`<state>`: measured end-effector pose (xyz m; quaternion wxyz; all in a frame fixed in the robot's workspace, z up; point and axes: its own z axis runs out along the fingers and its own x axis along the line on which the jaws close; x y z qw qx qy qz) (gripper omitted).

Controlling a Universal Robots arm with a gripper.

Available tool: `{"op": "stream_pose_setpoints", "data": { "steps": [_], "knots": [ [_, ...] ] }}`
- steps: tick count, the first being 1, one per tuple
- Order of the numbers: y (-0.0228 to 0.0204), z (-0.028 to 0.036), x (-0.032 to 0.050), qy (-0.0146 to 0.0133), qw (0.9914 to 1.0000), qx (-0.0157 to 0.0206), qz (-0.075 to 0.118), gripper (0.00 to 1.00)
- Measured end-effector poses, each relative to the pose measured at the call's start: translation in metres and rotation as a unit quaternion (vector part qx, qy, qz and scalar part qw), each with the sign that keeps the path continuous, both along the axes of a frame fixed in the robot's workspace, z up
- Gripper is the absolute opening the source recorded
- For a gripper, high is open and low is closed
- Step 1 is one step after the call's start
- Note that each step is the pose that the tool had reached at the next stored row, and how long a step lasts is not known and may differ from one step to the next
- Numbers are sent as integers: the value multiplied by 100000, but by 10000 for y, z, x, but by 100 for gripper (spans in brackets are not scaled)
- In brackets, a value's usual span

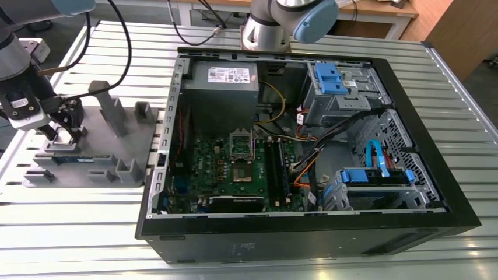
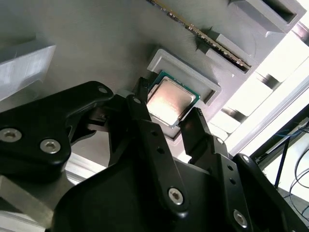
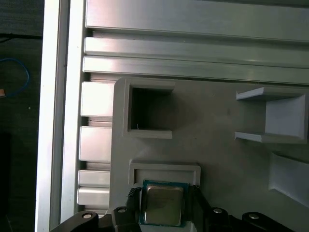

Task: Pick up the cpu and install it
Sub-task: 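Pick up the cpu and move it towards the insertion slot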

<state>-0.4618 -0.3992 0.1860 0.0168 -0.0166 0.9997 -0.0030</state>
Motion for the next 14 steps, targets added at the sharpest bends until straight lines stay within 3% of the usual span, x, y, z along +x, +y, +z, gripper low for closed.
{"op": "stream_pose_setpoints", "data": {
  "steps": [14],
  "knots": [
    [-36, -6, 0, -7, 99993, 137, 1200, 55]
  ]
}}
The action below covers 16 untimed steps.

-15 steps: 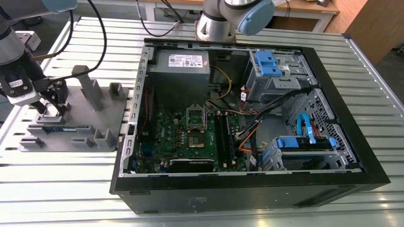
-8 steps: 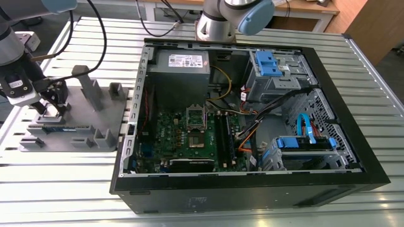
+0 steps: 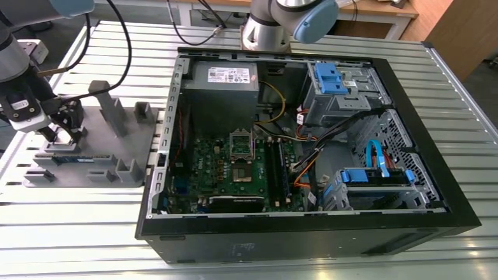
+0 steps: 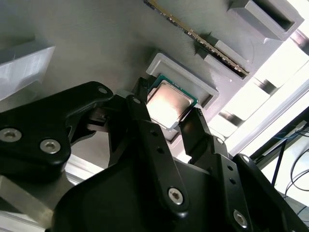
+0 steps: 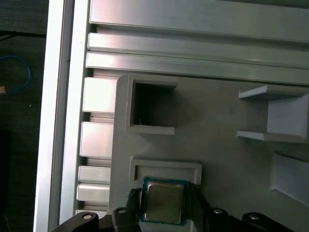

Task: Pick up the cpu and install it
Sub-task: 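Pick up the cpu and move it towards the insertion slot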

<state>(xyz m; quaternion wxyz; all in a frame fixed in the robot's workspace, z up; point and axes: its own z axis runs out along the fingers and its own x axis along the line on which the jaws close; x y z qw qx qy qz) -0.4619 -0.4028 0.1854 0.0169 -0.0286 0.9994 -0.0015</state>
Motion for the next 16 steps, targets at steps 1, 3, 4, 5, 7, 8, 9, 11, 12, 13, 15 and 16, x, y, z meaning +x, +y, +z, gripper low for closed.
{"op": "stream_pose_setpoints", "data": {
  "steps": [1, 3, 4, 5, 7, 8, 9, 11, 12, 13, 15, 16],
  "knots": [
    [-1, 0, 0, 1, 100000, 5, 216, 55],
    [-3, -2, 0, 2, 99997, 3, 753, 55],
    [-3, -3, 0, 0, 99995, 4, 1010, 55],
    [-3, -4, 0, -1, 99992, 3, 1252, 55],
    [-4, -6, 0, 1, 99986, 5, 1702, 55],
    [-4, -6, 0, 3, 99982, 11, 1888, 55],
    [-5, -7, 0, -2, 99981, 12, 1958, 55],
    [-10, -9, 0, 3, 99981, 12, 1974, 55],
    [-14, -11, 0, 4, 99981, 12, 1973, 55],
    [-17, -14, 0, 0, 99981, 14, 1967, 55],
    [-22, -21, 0, -7, 99981, 18, 1963, 55],
    [-24, -21, 0, 2, 99981, 12, 1964, 55]
  ]
}}
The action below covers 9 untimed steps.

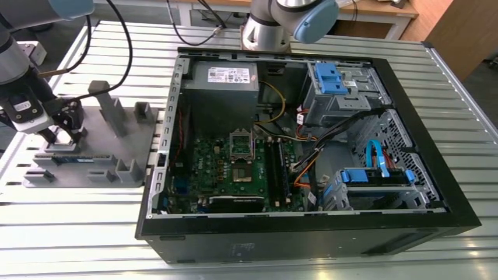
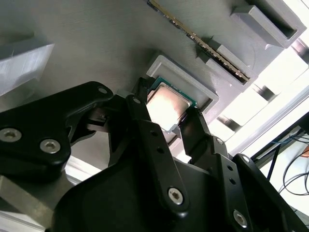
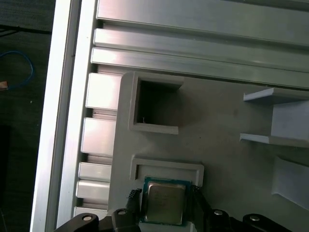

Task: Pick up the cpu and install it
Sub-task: 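Pick up the cpu and move it towards the insertion slot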

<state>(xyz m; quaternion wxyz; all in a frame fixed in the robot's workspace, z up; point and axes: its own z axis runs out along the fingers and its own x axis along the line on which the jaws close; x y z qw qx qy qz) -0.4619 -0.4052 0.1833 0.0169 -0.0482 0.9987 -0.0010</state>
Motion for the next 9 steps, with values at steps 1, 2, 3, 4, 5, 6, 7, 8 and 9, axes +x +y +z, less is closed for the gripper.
{"op": "stream_pose_setpoints", "data": {
  "steps": [1, 2, 3, 4, 5, 6, 7, 8, 9],
  "knots": [
    [-1, 0, 0, 7, 100000, -3, 2, 55],
    [-2, 0, 0, 5, 100000, -2, -2, 55],
    [-2, -1, 0, 5, 100000, 6, 0, 55],
    [-2, -1, 0, 2, 100000, 17, 0, 55],
    [-2, -1, 0, 2, 100000, 22, 1, 55],
    [-2, -2, 0, -4, 100000, 26, -1, 55],
    [-2, -4, -1, 1, 100000, 38, -2, 55],
    [-2, -7, -1, 2, 100000, 62, -3, 55],
    [-2, -7, -1, 5, 100000, 80, -1, 55]
  ]
}}
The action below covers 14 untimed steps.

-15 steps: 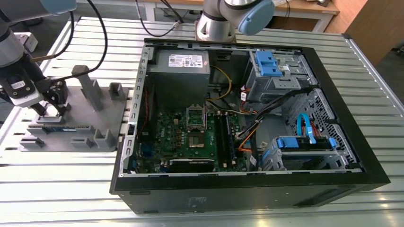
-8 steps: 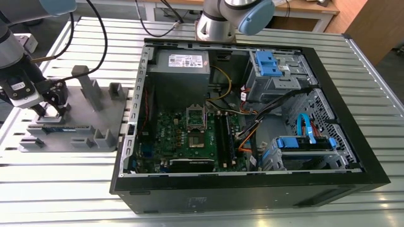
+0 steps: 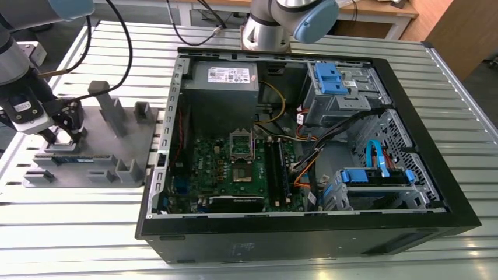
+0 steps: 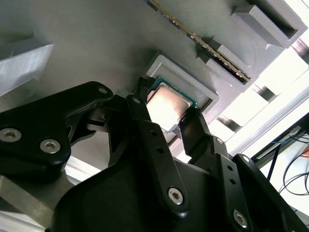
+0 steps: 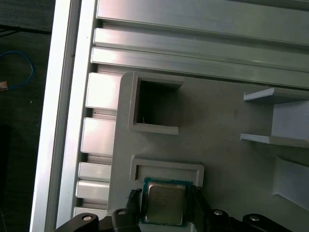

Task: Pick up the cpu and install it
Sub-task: 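Pick up the cpu and move it towards the insertion slot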

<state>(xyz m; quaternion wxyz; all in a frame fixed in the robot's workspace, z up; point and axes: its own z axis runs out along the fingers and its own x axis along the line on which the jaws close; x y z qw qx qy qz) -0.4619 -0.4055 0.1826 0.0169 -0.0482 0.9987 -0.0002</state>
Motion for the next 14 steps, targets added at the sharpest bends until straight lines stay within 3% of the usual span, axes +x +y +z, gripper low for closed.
{"op": "stream_pose_setpoints", "data": {
  "steps": [7, 9, 10, 14],
  "knots": [
    [0, -1, 0, -5, 100000, 10, 0, 55],
    [0, -1, 0, -2, 100000, 9, 2, 53],
    [0, -1, 0, -3, 100000, 11, 1, 47],
    [0, -1, 0, -6, 100000, 14, 1, 47]
  ]
}}
